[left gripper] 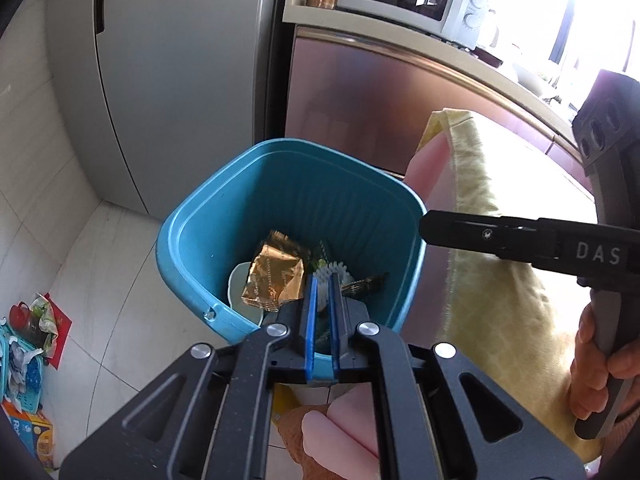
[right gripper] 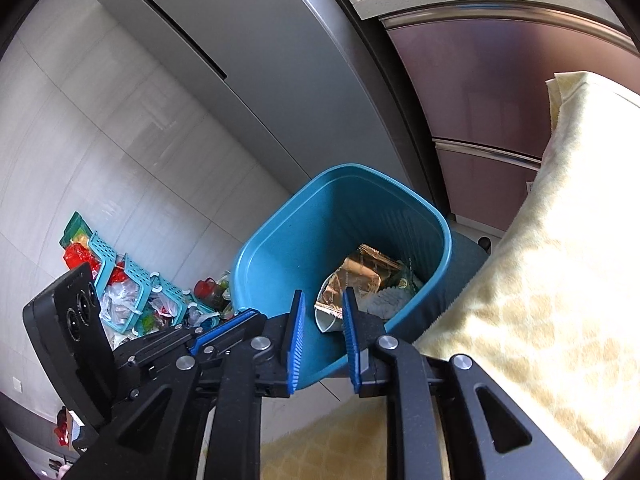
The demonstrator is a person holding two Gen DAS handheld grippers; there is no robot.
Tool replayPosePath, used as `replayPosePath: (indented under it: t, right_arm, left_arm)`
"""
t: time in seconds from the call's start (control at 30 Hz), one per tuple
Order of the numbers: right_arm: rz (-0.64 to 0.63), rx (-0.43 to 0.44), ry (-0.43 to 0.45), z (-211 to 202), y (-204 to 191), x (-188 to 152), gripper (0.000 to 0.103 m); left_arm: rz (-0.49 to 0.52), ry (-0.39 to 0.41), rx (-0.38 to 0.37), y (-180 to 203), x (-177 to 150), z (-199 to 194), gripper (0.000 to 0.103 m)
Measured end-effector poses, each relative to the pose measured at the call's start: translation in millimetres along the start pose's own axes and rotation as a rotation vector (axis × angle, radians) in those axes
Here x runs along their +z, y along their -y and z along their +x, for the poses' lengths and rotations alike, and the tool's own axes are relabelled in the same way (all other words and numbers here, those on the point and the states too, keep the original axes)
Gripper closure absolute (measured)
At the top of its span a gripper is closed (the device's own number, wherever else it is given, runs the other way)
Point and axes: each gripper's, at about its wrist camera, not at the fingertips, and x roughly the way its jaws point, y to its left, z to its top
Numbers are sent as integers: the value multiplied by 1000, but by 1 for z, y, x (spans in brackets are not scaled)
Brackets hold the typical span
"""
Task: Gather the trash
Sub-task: 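Open both tools over the teal bin to drop the peel and wrapper, then move both open tools back to the orange peel and white foam net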
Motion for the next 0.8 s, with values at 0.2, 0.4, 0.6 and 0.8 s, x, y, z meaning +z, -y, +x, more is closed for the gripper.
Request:
replayPosePath:
  t: [0.2, 0.4, 0.6, 0.8]
  right_arm:
    - [-17, 7, 31, -21, -3, -9, 76]
    - [-83, -11, 116, -71, -9, -28, 65]
    - [-83, -74, 228, -139, 4, -64, 56]
    - [19, -218, 335, -214, 45, -113, 56]
  left_arm:
    - [24, 56, -38, 10, -1, -22, 81]
    - [89, 128, -120, 42, -5, -49, 61]
    - [182, 156, -238, 90, -12, -64, 46]
    - [298, 129, -357, 151, -23, -65, 45]
